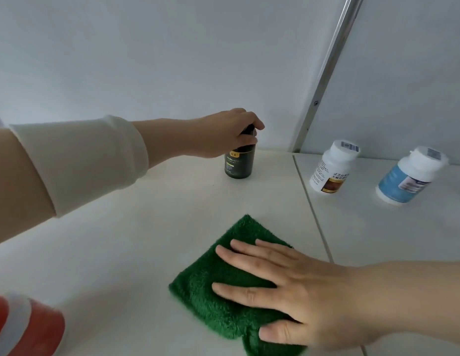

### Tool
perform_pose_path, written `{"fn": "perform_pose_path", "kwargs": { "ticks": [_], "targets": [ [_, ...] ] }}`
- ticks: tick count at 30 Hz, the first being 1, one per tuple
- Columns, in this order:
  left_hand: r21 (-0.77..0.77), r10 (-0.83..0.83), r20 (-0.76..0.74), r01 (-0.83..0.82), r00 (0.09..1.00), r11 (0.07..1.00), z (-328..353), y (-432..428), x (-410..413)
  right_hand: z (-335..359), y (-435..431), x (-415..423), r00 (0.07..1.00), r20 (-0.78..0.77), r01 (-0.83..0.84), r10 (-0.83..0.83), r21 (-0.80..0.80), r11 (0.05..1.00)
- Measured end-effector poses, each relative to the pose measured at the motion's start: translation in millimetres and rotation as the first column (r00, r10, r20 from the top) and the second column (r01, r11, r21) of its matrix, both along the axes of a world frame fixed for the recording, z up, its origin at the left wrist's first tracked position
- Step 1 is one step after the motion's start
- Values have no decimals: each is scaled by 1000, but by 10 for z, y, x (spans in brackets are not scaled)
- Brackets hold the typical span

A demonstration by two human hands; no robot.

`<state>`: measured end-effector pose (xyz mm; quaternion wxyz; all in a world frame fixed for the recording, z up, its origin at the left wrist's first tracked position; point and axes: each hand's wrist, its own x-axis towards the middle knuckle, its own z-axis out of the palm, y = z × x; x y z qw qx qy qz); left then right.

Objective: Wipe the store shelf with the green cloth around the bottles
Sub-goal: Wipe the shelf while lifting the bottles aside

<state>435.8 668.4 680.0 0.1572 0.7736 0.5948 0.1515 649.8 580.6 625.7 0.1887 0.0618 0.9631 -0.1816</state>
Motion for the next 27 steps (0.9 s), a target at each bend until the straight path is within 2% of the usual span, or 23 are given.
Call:
{"fn": "perform_pose_path", "kwargs": {
  "ticks": [1, 3, 6, 9, 12, 15, 17, 19, 21, 22, 24, 27],
  "targets": [
    [13, 8, 14, -8, 1000, 1000, 34, 1, -22, 0, 60, -22, 1000, -13, 21, -21, 14, 1000],
    [53, 28, 28, -30, 999, 998, 120, 2, -71, -32, 289, -108, 984, -64, 172, -166, 104, 980],
    [106, 83, 26, -85, 996, 991, 250, 4, -144, -79, 816, -326, 868, -109, 496, -484, 233, 837],
    [121, 125, 12, -126, 992, 985, 323, -8, -195, -121, 1186, -599, 765, -164, 641, -622, 277, 715],
    [133, 135, -10, -133, 991, 982, 372, -46, -223, -157, 1298, -791, 759, -245, 650, -603, 253, 716],
    [149, 140, -15, -137, 990, 979, 412, -98, -247, -104, 1168, -827, 819, -220, 568, -529, 193, 800],
    [158, 140, -13, -136, 990, 978, 432, -130, -271, -123, 893, -728, 903, -202, 416, -379, 190, 889],
    [162, 140, -12, -136, 990, 977, 448, -161, -304, -144, 467, -607, 953, -256, 214, -162, 188, 959],
    [165, 142, -12, -138, 990, 977, 465, -192, -346, -171, 234, -526, 946, -322, 69, 28, 286, 956],
    [167, 144, -11, -140, 990, 976, 476, -207, -364, -155, 246, -553, 938, -340, 54, 69, 339, 939],
    [174, 153, -9, -149, 988, 973, 500, -230, -388, -103, 402, -740, 941, -336, 88, 33, 339, 937],
    [182, 177, -18, -171, 984, 968, 533, -244, -410, -176, 799, -1174, 916, -322, 321, -240, 226, 920]
  ]
}}
